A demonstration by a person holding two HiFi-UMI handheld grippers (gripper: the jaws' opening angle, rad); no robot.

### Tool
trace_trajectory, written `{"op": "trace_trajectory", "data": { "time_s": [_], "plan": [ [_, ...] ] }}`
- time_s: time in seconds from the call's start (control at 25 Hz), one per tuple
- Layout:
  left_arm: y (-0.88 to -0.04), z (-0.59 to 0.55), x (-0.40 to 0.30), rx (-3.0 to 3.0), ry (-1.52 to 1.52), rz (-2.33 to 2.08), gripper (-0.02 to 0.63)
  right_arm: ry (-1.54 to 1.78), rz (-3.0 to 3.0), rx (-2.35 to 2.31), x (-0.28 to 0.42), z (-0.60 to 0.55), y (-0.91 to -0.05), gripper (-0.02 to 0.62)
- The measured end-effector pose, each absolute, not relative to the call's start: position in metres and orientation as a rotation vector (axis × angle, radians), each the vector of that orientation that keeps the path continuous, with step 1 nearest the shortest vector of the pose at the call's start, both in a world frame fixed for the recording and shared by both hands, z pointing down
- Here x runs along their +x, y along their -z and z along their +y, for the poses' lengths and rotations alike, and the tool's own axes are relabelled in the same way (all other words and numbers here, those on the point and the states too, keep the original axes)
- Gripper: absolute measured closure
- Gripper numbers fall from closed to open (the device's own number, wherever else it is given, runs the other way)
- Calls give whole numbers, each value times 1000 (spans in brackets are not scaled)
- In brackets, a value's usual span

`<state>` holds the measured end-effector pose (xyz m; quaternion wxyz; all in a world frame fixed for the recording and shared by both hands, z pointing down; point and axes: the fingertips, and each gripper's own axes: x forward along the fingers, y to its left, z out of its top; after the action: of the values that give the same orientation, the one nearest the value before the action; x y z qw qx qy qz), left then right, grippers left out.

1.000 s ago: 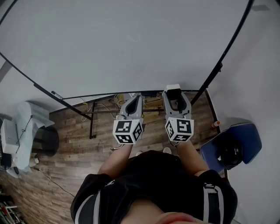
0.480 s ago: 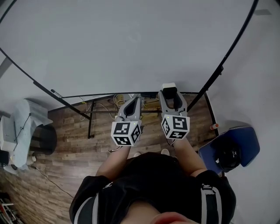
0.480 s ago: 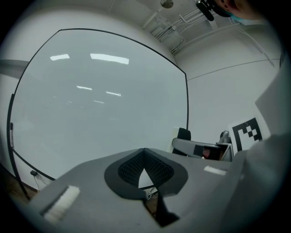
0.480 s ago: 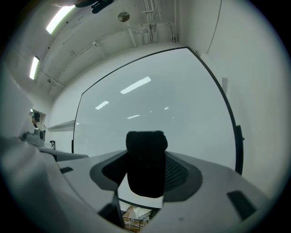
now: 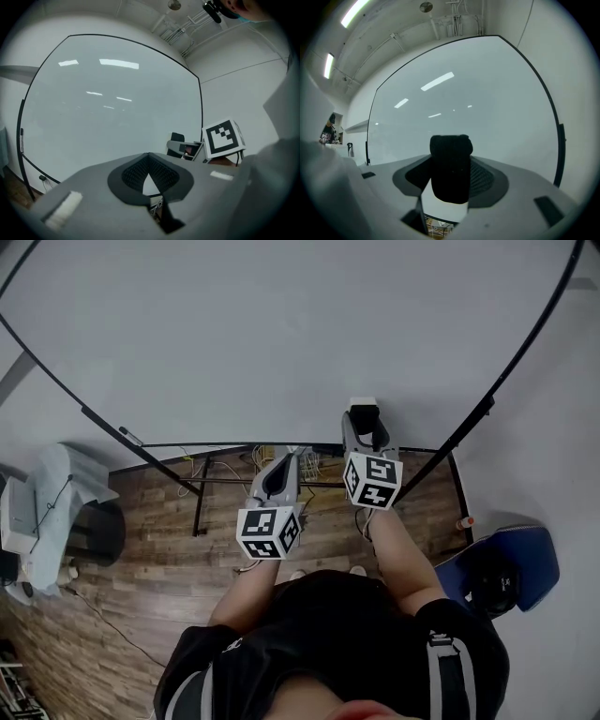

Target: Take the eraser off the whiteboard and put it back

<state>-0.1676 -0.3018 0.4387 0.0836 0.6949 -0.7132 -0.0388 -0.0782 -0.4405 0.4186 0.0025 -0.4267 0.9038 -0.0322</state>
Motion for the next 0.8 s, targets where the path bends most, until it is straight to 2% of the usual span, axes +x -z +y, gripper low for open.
{"op": "trace_trajectory", "data": {
  "time_s": [0.8],
  "plan": [
    [-441,-293,-196,2017,113,-2186,597,93,2810,-1552,-115,-494,-442,364]
  ]
}}
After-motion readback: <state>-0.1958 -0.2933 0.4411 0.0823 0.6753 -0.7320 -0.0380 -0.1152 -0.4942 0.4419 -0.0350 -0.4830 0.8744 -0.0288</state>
